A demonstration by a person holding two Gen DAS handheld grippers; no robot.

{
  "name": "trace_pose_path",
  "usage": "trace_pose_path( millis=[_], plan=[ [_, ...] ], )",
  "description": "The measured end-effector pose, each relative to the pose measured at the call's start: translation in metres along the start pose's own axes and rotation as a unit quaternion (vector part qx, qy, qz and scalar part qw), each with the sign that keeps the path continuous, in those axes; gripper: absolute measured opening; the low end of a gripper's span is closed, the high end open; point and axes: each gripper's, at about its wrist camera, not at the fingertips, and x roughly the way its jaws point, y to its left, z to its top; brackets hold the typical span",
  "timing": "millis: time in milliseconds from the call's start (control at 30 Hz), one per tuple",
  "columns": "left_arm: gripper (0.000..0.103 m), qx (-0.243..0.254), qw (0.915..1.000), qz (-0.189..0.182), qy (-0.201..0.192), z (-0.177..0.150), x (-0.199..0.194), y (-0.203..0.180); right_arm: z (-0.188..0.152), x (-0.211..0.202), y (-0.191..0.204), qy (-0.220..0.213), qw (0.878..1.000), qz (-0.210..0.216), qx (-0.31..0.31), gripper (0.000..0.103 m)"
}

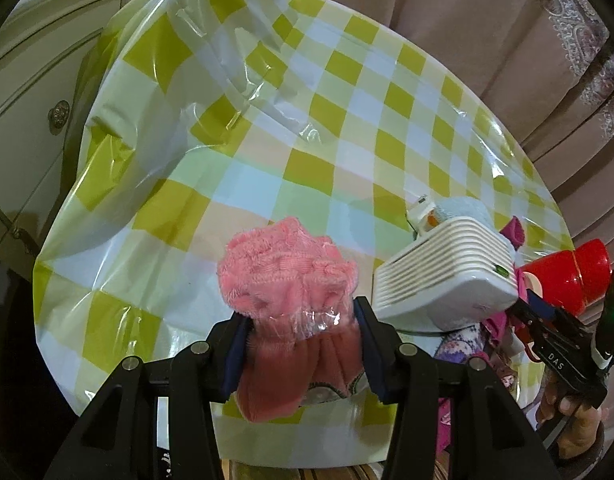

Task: Organize soft objects
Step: 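Grasp the pink round coin purse with the right tool while the left tool lifts the sock, then carry sock and purse into the purple-rimmed white box and open both tools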

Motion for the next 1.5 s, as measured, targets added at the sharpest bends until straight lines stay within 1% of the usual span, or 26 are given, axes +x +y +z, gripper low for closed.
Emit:
trace_pose_path(
  millis=[67, 300, 367, 533, 633, 700, 767, 833, 933, 1067, 1133, 1167, 1267, 1300, 1400, 1500],
  plan=[
    [0.05, 0.001, 1.0, -0.001, -0.005, -0.001, -0.005, -0.002, -0.001, -0.008, -0.001, -0.008, 1.0, 0.005, 0.006, 0.048],
    [0.05, 0.008, 0.9996, -0.005, -0.027, -0.005, -0.025, -0.008, -0.01, -0.026, -0.003, -0.017, 0.999, 0.03, 0.019, 0.048],
    [0.05, 0.013, 0.9994, -0.007, -0.031, -0.009, -0.032, -0.013, -0.016, -0.04, -0.002, -0.024, 0.999, 0.035, 0.016, 0.048],
    [0.05, 0.034, 0.9981, -0.017, -0.049, -0.021, -0.058, -0.033, -0.033, -0.078, -0.011, -0.042, 0.998, 0.043, 0.034, 0.048],
    [0.05, 0.051, 0.9965, -0.039, -0.054, -0.032, -0.074, -0.055, -0.049, -0.101, -0.024, -0.046, 0.997, 0.038, 0.048, 0.048],
    [0.05, 0.072, 0.9944, -0.053, -0.056, -0.042, -0.083, -0.075, -0.063, -0.118, -0.036, -0.051, 0.996, 0.032, 0.063, 0.048],
    [0.05, 0.093, 0.9916, -0.069, -0.058, -0.052, -0.091, -0.095, -0.078, -0.133, -0.052, -0.052, 0.995, 0.019, 0.077, 0.048],
    [0.05, 0.115, 0.988, -0.09, -0.049, -0.063, -0.093, -0.119, -0.096, -0.148, -0.07, -0.051, 0.994, 0.003, 0.094, 0.048],
    [0.05, 0.153, 0.9803, -0.12, -0.03, -0.082, -0.091, -0.161, -0.124, -0.167, -0.094, -0.046, 0.992, -0.022, 0.117, 0.048],
    [0.05, 0.201, 0.9658, -0.163, 0.009, -0.112, -0.081, -0.218, -0.159, -0.187, -0.125, -0.036, 0.987, -0.048, 0.148, 0.048],
    [0.05, 0.228, 0.9558, -0.183, 0.031, -0.13, -0.075, -0.249, -0.177, -0.196, -0.141, -0.032, 0.984, -0.063, 0.166, 0.048],
    [0.05, 0.238, 0.9521, -0.188, 0.039, -0.136, -0.072, -0.261, -0.184, -0.199, -0.148, -0.03, 0.982, -0.071, 0.173, 0.048],
    [0.05, 0.277, 0.9354, -0.209, 0.067, -0.161, -0.063, -0.305, -0.21, -0.211, -0.168, -0.021, 0.976, -0.108, 0.186, 0.048],
    [0.05, 0.286, 0.9313, -0.214, 0.073, -0.168, -0.061, -0.316, -0.218, -0.214, -0.174, -0.018, 0.974, -0.117, 0.192, 0.048],
    [0.05, 0.315, 0.9157, -0.231, 0.096, -0.191, -0.053, -0.349, -0.243, -0.221, -0.193, -0.007, 0.966, -0.128, 0.225, 0.048],
    [0.05, 0.338, 0.9023, -0.24, 0.118, -0.214, -0.045, -0.378, -0.265, -0.23, -0.211, -0.001, 0.957, -0.147, 0.25, 0.049]
  ],
)
